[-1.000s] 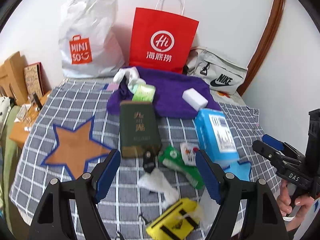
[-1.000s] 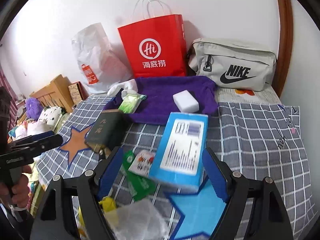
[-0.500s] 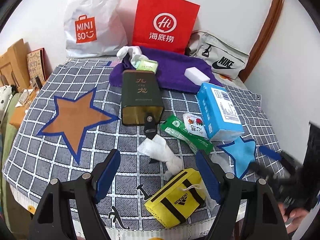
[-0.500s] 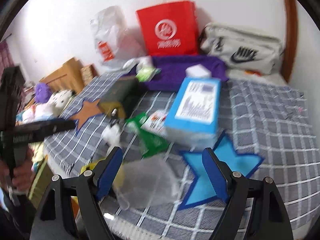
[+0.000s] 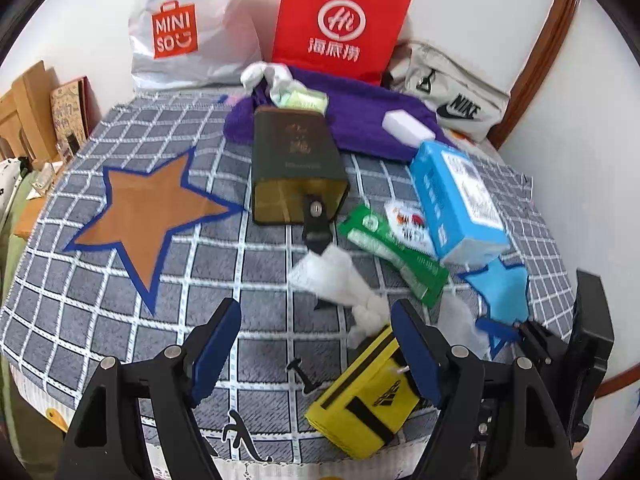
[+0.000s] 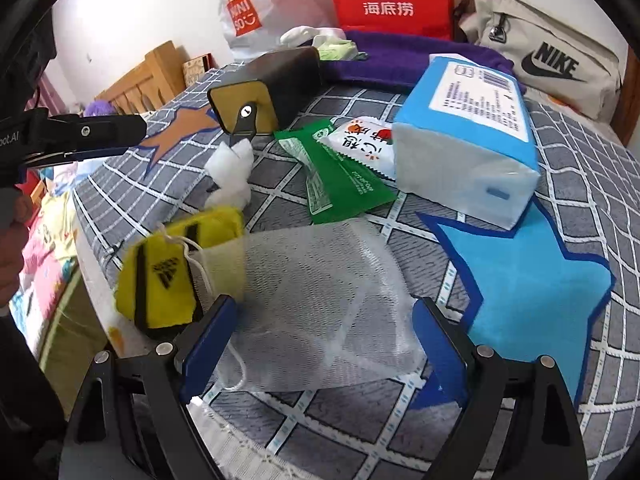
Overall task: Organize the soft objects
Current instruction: 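Move both tools back down toward the loose items on the bedspread, then grasp the white mesh bag with the right tool while the left tool grasps the yellow pouch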
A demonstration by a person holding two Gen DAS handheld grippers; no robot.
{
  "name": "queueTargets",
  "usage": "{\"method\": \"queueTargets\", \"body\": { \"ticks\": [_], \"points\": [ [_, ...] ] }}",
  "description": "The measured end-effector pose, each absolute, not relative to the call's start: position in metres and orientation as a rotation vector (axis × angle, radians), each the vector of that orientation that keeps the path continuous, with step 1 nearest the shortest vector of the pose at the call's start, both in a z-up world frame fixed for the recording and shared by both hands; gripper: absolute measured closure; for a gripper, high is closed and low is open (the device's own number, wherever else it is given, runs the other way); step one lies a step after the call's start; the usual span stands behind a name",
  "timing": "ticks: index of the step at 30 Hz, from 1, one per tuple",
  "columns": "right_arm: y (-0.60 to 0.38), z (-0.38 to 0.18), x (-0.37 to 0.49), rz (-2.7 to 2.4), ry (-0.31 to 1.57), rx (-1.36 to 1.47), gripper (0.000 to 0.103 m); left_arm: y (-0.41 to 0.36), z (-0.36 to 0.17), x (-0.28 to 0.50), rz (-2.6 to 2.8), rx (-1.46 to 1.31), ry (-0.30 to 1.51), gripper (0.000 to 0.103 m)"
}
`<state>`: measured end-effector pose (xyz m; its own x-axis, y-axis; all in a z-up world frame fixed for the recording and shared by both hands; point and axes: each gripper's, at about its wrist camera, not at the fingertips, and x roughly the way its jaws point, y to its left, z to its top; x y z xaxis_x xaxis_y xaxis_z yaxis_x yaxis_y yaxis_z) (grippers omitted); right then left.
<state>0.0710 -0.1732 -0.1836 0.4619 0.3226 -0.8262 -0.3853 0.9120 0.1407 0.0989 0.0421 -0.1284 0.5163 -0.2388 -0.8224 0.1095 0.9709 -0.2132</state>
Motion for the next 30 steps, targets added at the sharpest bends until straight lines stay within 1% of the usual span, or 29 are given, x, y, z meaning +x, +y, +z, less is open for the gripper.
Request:
{"method": "queueTargets", "body": {
  "ticks": [2,3,4,5,7,8,9,12,14,15,16,17,18,19,21,26,28,30],
  "points": [
    [-0.174,-0.186,0.072,0.413,0.985,-0.084,0.021,0.041,-0.135,0.097,-0.239,-0.144,1.025,0.027],
    [-0.176,-0.186,0.072,0.392,0.975,-0.097,0.033,0.039,-0.137,0.096,-0.245,-0.135,1.030,0.027],
    [-0.177,-0.185,0.072,0.375,0.968,-0.112,0.049,0.036,-0.140,0.094,-0.247,-0.116,1.035,0.027],
    [-0.179,-0.185,0.073,0.354,0.965,-0.127,0.057,0.034,-0.142,0.094,-0.248,-0.104,1.040,0.027],
    [-0.187,-0.184,0.078,0.342,0.970,-0.107,0.080,0.027,-0.149,0.091,-0.273,-0.092,1.057,0.027],
    [-0.190,-0.184,0.080,0.341,0.973,-0.092,0.087,0.023,-0.152,0.090,-0.291,-0.088,1.064,0.027],
    [-0.194,-0.184,0.082,0.345,0.977,-0.072,0.092,0.018,-0.155,0.089,-0.303,-0.075,1.066,0.027],
    [-0.199,-0.182,0.080,0.369,0.974,-0.070,0.093,0.008,-0.161,0.085,-0.316,-0.021,1.074,0.027],
    [-0.200,-0.180,0.079,0.386,0.978,-0.065,0.090,0.007,-0.162,0.083,-0.326,-0.016,1.078,0.027],
    [-0.202,-0.179,0.077,0.402,0.983,-0.050,0.085,0.008,-0.162,0.082,-0.330,-0.016,1.080,0.027],
    [-0.202,-0.178,0.075,0.419,0.989,-0.030,0.066,0.009,-0.163,0.080,-0.333,-0.015,1.081,0.027],
    [-0.202,-0.176,0.073,0.438,0.987,-0.011,0.054,0.010,-0.162,0.079,-0.335,-0.015,1.081,0.027],
    [-0.201,-0.174,0.070,0.454,0.970,0.001,0.034,0.012,-0.162,0.077,-0.335,-0.017,1.081,0.027],
    [-0.199,-0.172,0.067,0.467,0.953,0.004,0.024,0.014,-0.162,0.076,-0.330,-0.018,1.081,0.027],
    [-0.192,-0.173,0.064,0.487,0.952,-0.001,0.018,0.018,-0.161,0.074,-0.316,-0.017,1.077,0.027],
    [-0.169,-0.187,0.068,0.509,1.007,-0.030,0.016,0.028,-0.160,0.075,-0.297,-0.041,1.071,0.027],
    [-0.160,-0.189,0.064,0.512,0.985,-0.066,0.004,0.030,-0.159,0.075,-0.301,-0.047,1.066,0.027],
    [-0.153,-0.192,0.062,0.504,0.975,-0.104,0.001,0.031,-0.159,0.075,-0.304,-0.051,1.065,0.027]
  ]
}}
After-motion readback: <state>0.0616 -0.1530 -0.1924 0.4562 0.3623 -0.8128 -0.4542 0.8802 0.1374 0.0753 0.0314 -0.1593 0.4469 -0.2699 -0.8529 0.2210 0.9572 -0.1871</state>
